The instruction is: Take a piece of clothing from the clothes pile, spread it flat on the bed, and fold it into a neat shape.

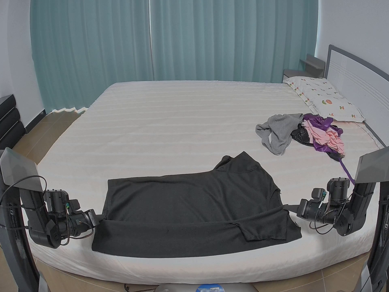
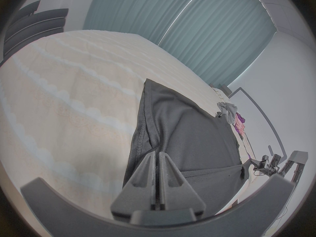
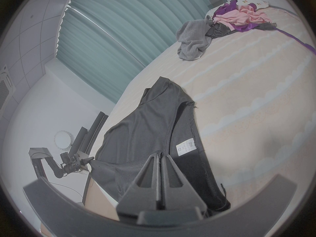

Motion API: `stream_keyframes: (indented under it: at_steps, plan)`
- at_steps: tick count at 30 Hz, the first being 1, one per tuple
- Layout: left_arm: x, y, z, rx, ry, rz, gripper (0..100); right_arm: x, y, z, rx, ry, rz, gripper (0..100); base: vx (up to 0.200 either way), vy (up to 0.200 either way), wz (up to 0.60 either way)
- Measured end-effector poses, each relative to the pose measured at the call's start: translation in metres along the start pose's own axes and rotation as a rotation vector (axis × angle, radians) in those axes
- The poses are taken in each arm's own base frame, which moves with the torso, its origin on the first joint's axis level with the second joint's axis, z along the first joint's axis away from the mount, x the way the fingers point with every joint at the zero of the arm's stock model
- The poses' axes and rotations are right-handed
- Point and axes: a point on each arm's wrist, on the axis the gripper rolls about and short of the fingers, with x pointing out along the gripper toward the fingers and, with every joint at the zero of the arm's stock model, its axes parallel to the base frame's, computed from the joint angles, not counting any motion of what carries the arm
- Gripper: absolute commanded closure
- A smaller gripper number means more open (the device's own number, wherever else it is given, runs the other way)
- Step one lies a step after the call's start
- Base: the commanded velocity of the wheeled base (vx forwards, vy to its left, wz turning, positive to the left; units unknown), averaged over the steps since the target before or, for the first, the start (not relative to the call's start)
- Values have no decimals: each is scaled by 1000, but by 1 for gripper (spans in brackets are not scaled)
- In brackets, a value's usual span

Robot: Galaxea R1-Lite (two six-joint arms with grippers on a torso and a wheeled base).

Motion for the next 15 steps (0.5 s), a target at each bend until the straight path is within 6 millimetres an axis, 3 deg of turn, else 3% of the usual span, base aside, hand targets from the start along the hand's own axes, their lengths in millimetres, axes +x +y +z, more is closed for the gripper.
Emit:
stream_keyframes:
  at_steps: [4,5,6,15]
  plan:
    - [8,3,-2,-4,11,2,100,3,-3,-2,4,7,-3,100,0,0,0]
    - [9,3,-3,-4,15,1,100,4,-4,-2,6,10,-5,0,0,0,0]
    - [11,4,-4,-5,19,1,0,5,-5,-3,7,12,-6,0,0,0,0]
    - [18,3,-7,-40,32,-2,0,8,-9,-7,22,32,-4,0,0,0,0]
